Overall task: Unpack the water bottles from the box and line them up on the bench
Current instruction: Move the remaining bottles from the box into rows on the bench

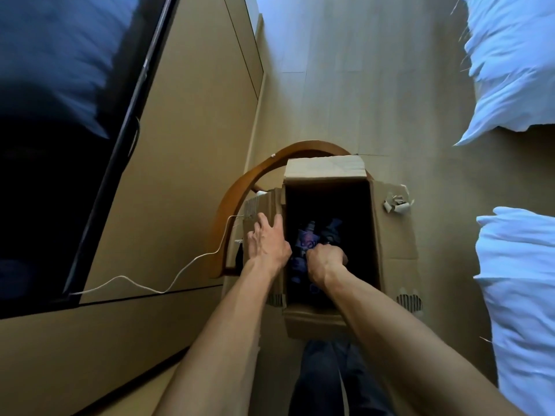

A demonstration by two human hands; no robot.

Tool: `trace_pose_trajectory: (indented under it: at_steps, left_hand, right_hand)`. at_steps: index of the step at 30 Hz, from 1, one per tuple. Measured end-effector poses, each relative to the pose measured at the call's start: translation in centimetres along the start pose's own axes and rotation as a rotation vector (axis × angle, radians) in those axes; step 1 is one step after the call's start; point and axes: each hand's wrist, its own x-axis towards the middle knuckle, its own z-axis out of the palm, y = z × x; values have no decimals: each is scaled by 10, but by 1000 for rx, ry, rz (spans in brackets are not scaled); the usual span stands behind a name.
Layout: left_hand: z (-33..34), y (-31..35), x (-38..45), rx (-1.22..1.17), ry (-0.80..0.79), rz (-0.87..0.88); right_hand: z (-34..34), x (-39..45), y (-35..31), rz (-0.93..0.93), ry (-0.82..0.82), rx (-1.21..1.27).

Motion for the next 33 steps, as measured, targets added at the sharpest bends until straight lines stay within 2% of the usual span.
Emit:
trace_pose_trajectory:
  at_steps: [8, 13, 20, 25, 28, 33]
  left_hand:
    - [0, -9, -11, 13, 9, -8]
    - [-15, -12, -17, 29, 45, 4]
    - [-80, -4, -35, 9, 129, 46]
    - [-145, 8, -57, -52, 184, 49]
    - [-180, 14, -71, -52, 228, 75]
    - [-218, 12, -100, -18, 216, 66]
  right_hand:
    - [15, -9, 6, -18, 138, -10]
    - [0, -25, 17, -19, 173, 98]
    - [-70, -69, 49, 46, 225, 375]
    - [-133, -110, 67, -17, 309, 578]
    - [-179, -136, 74, -8, 371, 585]
    - [-247, -187, 79, -137, 663, 639]
